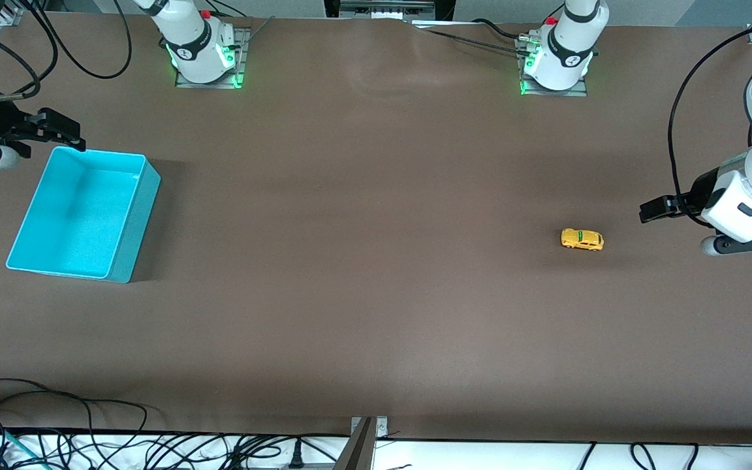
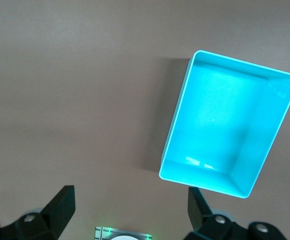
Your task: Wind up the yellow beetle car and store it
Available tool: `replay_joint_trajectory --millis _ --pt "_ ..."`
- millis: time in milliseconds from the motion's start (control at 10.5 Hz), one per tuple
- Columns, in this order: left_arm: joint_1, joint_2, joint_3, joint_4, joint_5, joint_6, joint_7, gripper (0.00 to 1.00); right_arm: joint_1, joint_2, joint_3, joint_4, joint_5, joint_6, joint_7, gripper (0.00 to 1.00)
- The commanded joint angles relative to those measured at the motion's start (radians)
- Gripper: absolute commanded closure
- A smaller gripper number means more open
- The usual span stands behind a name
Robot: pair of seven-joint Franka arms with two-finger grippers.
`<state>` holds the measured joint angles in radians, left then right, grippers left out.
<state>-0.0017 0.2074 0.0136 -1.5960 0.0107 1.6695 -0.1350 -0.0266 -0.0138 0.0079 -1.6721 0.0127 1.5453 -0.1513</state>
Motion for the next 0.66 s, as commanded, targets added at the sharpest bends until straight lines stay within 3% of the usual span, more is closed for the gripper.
replay_joint_trajectory --millis 0,285,379,569 --pt "0.0 -0.003 0.003 -0.007 0.005 -0.01 -0.006 0.0 -0.006 -0.005 0.003 0.009 -0.013 -0.017 -0.007 0.0" --pt "0.006 0.009 0.005 -0.007 -0.044 -0.01 -0.011 0.0 -0.006 -0.003 0.003 0.009 -0.013 -0.017 -0.007 0.0" --pt "0.029 0.02 0.005 -0.007 -0.111 -0.008 -0.053 0.0 -0.006 -0.003 0.003 0.009 -0.013 -0.017 -0.007 0.0" --pt "0.037 0.029 0.005 -0.019 -0.126 -0.008 -0.18 0.0 -0.007 -0.003 0.001 0.009 -0.013 -0.017 -0.008 0.0"
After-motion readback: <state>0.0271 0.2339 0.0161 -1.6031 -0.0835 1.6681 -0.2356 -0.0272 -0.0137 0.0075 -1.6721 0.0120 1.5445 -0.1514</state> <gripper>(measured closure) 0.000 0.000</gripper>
